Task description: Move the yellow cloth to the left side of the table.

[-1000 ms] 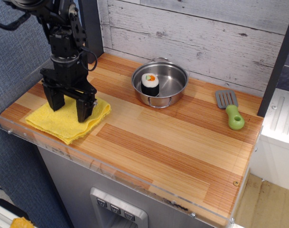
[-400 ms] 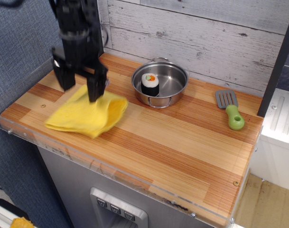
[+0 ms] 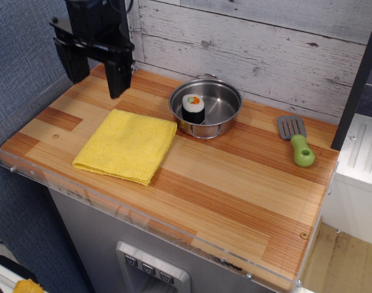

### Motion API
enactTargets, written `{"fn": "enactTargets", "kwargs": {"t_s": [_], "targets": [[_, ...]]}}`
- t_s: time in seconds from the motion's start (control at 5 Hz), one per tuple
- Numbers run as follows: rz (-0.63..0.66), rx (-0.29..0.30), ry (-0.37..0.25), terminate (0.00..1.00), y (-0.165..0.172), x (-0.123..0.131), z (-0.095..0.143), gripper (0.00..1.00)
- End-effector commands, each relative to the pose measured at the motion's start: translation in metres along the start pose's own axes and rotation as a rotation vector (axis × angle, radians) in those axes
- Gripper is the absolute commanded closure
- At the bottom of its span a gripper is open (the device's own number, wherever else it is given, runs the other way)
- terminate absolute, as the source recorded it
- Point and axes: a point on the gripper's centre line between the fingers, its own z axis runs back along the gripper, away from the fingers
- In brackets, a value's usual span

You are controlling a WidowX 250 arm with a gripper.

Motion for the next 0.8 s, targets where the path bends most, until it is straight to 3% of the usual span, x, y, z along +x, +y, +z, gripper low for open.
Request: {"fn": "enactTargets", "kwargs": {"t_s": [0.0,0.2,0.4,0.6], "targets": [[-0.011,-0.033,-0.077,0.0,-0.014,0.005,0.036,0.0],[-0.058,-0.08,-0.094,0.0,-0.035,0.012,0.039,0.0],[-0.058,-0.08,-0.094,0.0,-0.035,0.012,0.039,0.0],[-0.058,-0.08,-0.094,1.0,-0.035,0.012,0.039,0.0]]}}
